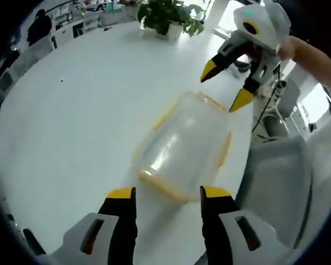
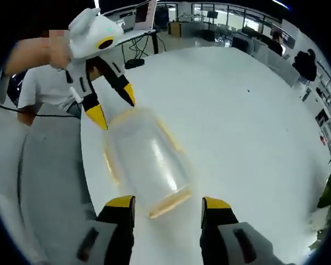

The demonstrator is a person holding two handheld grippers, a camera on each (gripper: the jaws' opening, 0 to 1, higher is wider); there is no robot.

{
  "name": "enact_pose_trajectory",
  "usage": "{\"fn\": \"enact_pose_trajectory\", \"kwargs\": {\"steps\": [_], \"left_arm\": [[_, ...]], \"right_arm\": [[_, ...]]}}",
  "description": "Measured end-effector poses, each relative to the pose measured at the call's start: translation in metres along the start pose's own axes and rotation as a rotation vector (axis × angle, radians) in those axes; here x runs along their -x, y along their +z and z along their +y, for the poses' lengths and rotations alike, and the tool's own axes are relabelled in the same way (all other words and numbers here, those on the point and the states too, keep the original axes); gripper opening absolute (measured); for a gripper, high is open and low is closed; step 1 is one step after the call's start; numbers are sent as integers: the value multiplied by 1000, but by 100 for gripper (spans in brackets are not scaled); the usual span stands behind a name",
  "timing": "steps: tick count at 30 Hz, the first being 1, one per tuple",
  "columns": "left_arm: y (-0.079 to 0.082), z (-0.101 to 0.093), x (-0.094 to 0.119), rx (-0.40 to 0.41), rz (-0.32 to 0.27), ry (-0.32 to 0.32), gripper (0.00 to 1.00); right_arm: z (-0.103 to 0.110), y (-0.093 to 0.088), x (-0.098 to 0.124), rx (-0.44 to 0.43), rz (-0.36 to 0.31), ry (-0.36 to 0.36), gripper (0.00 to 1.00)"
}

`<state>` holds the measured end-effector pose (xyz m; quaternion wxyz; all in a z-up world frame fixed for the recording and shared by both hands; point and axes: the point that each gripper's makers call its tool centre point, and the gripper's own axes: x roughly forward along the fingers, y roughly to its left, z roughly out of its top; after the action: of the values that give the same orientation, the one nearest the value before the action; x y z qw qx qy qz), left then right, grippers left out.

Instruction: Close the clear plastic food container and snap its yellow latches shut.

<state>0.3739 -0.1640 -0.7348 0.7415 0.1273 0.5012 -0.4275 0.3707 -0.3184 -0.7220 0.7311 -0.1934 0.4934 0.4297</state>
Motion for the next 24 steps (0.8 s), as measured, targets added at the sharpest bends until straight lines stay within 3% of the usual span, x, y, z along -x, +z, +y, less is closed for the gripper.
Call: {"fn": "enact_pose_trajectory", "kwargs": {"steps": [7, 8, 24], "left_arm": [[-5, -4, -5, 155, -23, -15, 44], [-5, -3, -6, 171, -29, -13, 45], [0, -10, -12, 281, -62, -26, 43]], "right_arm": [[-10, -1, -5, -182, -11, -40, 37], [-10, -1, -6, -175, -15, -40, 36], [1, -3, -22, -382, -22, 25, 40]]}}
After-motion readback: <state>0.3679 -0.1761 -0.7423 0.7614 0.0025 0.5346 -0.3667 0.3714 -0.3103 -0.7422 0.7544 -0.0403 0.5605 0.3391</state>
